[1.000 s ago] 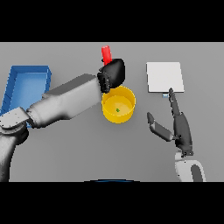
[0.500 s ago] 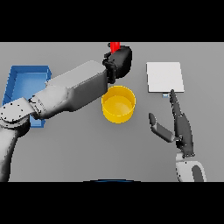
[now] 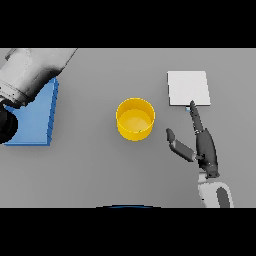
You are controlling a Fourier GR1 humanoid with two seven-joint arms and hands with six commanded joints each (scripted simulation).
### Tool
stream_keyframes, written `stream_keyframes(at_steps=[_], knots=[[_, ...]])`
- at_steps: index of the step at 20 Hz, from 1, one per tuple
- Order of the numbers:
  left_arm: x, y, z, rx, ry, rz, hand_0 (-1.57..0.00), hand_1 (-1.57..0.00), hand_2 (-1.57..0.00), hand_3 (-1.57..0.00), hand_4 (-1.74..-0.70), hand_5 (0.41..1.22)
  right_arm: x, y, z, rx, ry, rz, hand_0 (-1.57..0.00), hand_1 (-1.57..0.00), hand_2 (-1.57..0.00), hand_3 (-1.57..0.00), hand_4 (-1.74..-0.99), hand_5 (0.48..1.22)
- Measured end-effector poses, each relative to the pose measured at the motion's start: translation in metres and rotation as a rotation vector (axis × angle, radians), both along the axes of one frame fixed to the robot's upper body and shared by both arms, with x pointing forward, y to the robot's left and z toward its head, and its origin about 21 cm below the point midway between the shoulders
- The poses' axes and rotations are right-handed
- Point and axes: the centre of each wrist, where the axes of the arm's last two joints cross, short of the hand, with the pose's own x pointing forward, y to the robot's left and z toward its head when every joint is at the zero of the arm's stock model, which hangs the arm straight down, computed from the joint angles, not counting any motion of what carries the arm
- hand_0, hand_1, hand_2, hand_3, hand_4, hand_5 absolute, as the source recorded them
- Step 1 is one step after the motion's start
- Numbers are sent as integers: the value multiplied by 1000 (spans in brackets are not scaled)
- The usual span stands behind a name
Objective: Pick up the red beaker and tilt it to pour out 1 green nut into yellow bowl. Pick up the yellow bowl and place it on the metallic measuring scale.
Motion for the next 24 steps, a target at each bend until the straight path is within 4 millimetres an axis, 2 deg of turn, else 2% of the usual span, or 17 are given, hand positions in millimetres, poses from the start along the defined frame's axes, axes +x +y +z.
stream_keyframes(at_steps=[4,8,12,14,15,18,21,24], knots=[[15,79,27,-576,61,205,-1571,-1571,-1571,-1394,-1738,1221,5,2,5,-36,-30,-23,1,1,1,1,-1129,625],[20,164,3,-994,71,370,-1571,-1571,-1571,-1499,-1740,1221,10,0,5,58,-16,25,1,1,1,1,-1081,631],[15,226,-49,-1243,24,585,-1571,-1571,-1571,-1541,-1740,1221,8,-1,3,46,-15,54,1,1,1,1,-1141,657],[11,245,-71,-1361,1,700,-1571,-1571,-1571,-1552,-1741,1221,8,-1,3,58,-12,67,1,1,1,1,-1157,666],[10,245,-82,-1417,-1,742,-1571,-1571,-1571,-1556,-1741,1221,9,0,2,54,-10,65,1,1,1,1,-1165,672],[0,267,-105,-1540,-21,807,-1571,-1571,-1571,-1462,-1741,1221,7,0,2,39,-33,75,1,1,1,1,-1188,696],[-11,274,-137,-1648,-3,877,-1571,-1571,-1571,-1374,-1741,1221,9,-5,3,10,-20,65,1,1,1,1,-1194,703],[-30,279,-167,-1722,3,913,-1571,-1571,-1571,-1376,-1741,1221,7,-2,1,9,-33,74,1,1,1,1,-1207,708]])
